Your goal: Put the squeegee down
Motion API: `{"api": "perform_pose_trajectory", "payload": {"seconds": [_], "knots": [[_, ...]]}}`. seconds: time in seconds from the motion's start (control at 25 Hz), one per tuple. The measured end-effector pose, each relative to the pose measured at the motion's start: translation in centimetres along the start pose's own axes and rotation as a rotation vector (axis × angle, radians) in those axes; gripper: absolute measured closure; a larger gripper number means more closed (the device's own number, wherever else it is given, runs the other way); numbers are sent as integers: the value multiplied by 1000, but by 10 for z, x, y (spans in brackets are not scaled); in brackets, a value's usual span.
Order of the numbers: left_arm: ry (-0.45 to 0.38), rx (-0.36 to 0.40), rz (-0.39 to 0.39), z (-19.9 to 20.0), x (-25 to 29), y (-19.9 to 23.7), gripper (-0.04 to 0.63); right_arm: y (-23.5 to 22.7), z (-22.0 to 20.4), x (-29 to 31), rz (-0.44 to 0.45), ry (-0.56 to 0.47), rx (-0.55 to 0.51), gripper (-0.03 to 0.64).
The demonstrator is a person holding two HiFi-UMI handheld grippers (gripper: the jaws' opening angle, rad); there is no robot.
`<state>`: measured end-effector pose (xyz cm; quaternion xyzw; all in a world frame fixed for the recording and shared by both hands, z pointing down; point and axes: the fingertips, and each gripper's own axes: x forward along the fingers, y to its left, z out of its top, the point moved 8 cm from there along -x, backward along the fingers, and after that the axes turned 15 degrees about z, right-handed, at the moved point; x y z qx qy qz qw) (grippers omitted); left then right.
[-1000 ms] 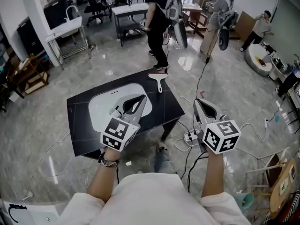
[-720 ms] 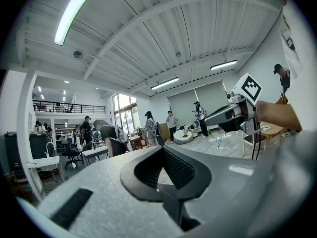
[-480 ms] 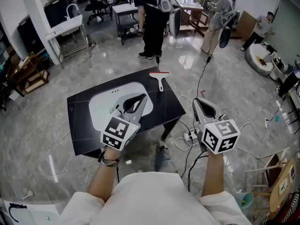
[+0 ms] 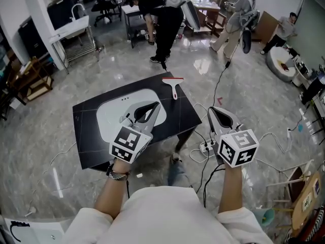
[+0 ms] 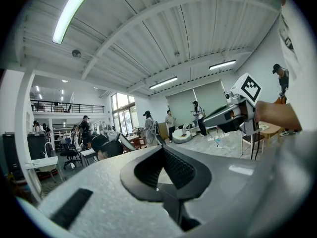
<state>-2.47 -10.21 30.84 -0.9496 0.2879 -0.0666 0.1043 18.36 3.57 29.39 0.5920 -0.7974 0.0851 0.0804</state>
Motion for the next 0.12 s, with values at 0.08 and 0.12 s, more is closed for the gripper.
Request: {"api": "perform_pose_trajectory", "payload": {"seconds": [0.08,0.12], "knots": [[-1,1,-1,0,0,1,595,1,1,2,2,2,-3,611],[-2,1,-1,1,0,2,596,2,1,3,4,3,-4,612]]}}
